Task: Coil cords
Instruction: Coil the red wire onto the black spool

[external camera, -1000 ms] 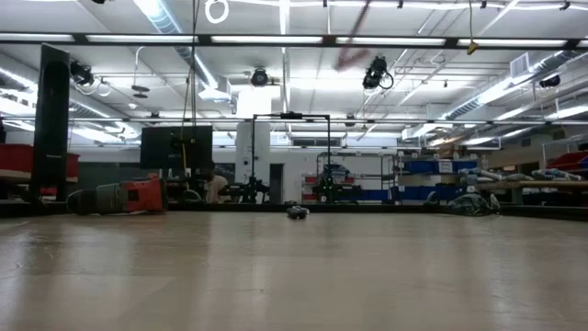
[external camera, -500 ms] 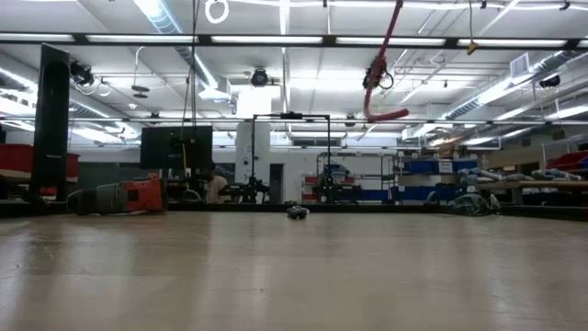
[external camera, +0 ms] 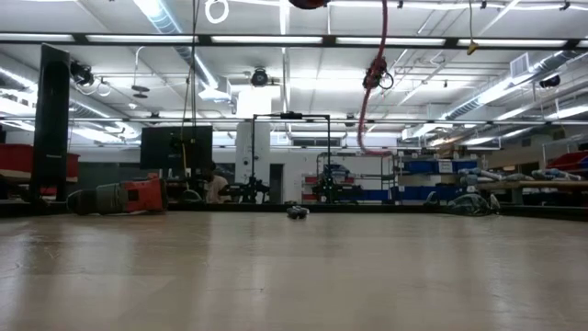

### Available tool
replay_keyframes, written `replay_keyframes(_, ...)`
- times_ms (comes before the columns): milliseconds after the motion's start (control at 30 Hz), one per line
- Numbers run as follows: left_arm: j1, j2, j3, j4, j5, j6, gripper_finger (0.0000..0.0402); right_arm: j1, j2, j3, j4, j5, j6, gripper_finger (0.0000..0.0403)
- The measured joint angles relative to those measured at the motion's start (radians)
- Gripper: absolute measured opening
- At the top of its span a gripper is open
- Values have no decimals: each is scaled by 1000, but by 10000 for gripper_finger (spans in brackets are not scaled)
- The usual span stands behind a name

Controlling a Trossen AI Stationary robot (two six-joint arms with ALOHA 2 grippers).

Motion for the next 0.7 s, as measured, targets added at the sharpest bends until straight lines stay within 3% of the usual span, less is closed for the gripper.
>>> replay_keyframes(267, 29, 94, 70, -125, -17, -68, 167, -12, 0, 0, 52, 5, -55, 0)
replay_keyframes(700, 30, 86, 70, -163, -122, -174, 167, -2, 0, 0, 65, 26, -78, 0)
